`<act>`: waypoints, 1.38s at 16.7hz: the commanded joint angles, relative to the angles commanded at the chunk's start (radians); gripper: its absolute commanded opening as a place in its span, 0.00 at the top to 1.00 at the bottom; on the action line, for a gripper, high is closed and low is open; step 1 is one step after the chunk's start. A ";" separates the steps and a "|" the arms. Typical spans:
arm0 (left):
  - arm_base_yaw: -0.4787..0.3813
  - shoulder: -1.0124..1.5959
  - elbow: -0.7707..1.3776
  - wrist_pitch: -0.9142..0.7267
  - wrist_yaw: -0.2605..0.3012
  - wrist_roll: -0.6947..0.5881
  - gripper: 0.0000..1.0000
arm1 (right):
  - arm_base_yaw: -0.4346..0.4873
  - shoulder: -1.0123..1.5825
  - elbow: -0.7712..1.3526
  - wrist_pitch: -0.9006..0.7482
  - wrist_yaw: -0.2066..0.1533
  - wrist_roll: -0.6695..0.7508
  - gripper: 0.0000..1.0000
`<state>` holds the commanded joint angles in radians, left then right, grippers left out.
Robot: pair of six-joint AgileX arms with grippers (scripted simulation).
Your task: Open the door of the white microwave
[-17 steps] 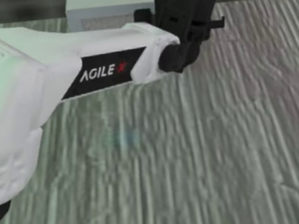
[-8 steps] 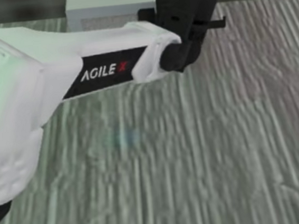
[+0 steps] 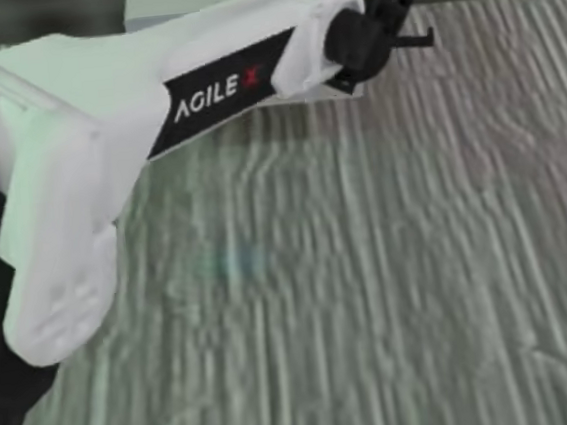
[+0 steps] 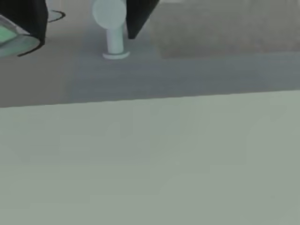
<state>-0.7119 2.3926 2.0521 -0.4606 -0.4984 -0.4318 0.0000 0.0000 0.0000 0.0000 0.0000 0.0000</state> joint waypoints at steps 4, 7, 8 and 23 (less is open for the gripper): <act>0.028 0.084 0.257 -0.368 0.086 -0.070 1.00 | 0.000 0.000 0.000 0.000 0.000 0.000 0.00; 0.050 0.127 0.415 -0.575 0.145 -0.115 1.00 | 0.000 0.000 0.000 0.000 0.000 0.000 0.00; 0.056 0.138 0.455 -0.624 0.161 -0.126 1.00 | 0.000 0.000 0.000 0.000 0.000 0.000 0.00; 0.068 0.155 0.533 -0.710 0.193 -0.149 1.00 | 0.000 0.000 0.000 0.000 0.000 0.000 0.00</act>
<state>-0.6435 2.5480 2.5853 -1.1706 -0.3055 -0.5804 0.0000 0.0000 0.0000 0.0000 0.0000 0.0000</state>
